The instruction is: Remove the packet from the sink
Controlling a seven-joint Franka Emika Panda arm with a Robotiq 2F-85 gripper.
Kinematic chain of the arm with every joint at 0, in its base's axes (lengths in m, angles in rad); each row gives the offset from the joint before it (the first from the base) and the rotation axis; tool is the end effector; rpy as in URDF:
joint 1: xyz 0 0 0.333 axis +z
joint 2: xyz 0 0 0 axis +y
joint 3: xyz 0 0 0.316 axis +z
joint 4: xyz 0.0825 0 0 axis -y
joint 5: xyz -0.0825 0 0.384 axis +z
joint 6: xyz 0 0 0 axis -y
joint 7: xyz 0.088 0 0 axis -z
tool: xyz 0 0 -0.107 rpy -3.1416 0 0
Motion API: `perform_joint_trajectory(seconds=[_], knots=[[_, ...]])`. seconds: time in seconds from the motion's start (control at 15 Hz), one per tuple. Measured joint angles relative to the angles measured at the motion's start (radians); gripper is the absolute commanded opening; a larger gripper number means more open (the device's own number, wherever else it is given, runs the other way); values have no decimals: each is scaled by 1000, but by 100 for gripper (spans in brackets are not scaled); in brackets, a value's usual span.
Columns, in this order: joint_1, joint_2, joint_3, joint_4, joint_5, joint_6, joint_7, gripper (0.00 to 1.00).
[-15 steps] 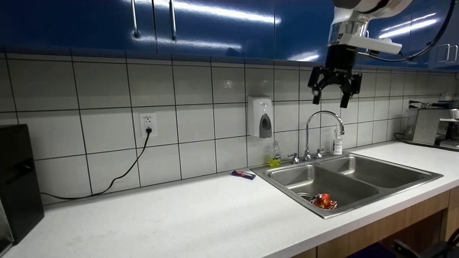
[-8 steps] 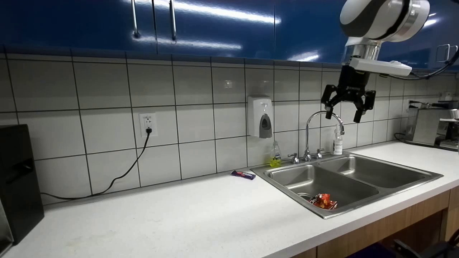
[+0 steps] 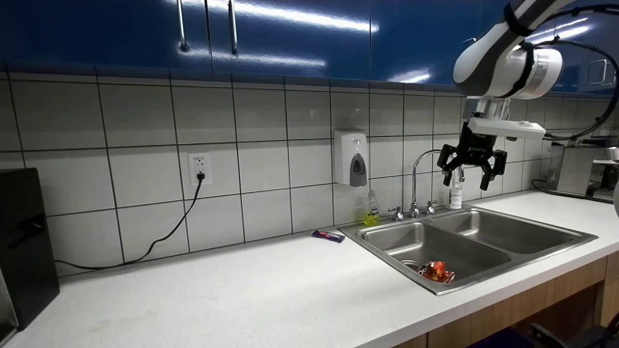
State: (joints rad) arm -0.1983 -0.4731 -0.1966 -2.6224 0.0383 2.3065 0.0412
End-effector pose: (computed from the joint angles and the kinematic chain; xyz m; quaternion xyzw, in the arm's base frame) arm 0.3704 -0.1524 0.4157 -0.9709 0.2198 -0.0828 0.0464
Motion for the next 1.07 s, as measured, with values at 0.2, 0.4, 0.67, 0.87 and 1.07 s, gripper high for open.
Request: perform_joint_trajectory(seconds=[0.2, 0.4, 0.67, 0.87, 1.07], knots=[[0, 105, -3, 11, 0, 91, -1, 100], [1, 222, -3, 42, 1, 162, -1, 100], [2, 377, -3, 114, 3, 223, -1, 100], [2, 480, -3, 177, 13, 254, -3, 100], [2, 580, -3, 243, 27, 280, -6, 100]])
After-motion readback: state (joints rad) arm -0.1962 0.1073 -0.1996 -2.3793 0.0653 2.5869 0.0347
